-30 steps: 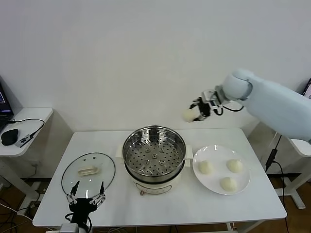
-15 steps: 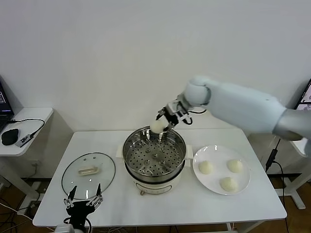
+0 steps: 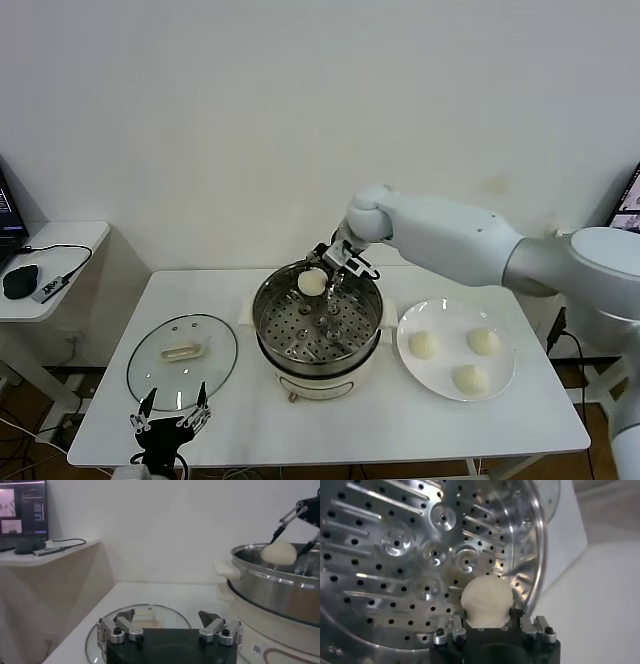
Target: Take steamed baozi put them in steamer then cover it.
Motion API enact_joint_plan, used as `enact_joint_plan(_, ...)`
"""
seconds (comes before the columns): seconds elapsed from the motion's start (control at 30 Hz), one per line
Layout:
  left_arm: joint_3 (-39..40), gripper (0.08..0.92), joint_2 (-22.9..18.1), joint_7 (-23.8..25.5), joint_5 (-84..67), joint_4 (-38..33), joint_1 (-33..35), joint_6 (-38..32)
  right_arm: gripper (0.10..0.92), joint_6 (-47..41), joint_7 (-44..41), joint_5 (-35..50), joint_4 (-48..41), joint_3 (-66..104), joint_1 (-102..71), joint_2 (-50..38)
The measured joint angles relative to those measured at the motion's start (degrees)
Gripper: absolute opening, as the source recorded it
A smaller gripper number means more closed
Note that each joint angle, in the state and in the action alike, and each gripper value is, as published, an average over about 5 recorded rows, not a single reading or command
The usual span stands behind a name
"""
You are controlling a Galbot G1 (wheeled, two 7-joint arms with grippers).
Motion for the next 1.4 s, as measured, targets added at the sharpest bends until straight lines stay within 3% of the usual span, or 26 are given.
enact_joint_plan(0.37, 0.1, 0.823, 0.0, 0.1, 0.4, 0.1, 0.0, 0.1, 0.569, 5.0, 2.0, -5.9, -3.5, 0.1, -2.2, 2.7)
enact_joint_plan(0.73, 0.4, 0.823, 0.0, 0.2, 0.5, -0.4, 0.1, 0.3, 0.808, 6.1, 1.9, -6.4, -3.1, -0.8, -1.1, 2.4)
enact_joint_plan(1.07, 0.8, 0.823, 0.7, 0.6, 0.5, -1.6, 0.1, 0.6, 0.823, -1.8, -3.2, 4.1, 6.0, -2.0, 5.6, -3.3)
enact_joint_plan(1.4, 0.9, 0.823, 2.1, 1.2, 0.4, -2.4, -0.4, 1.1, 0.823, -16.8, -8.7, 15.6, 19.6, -1.7, 11.3, -16.9)
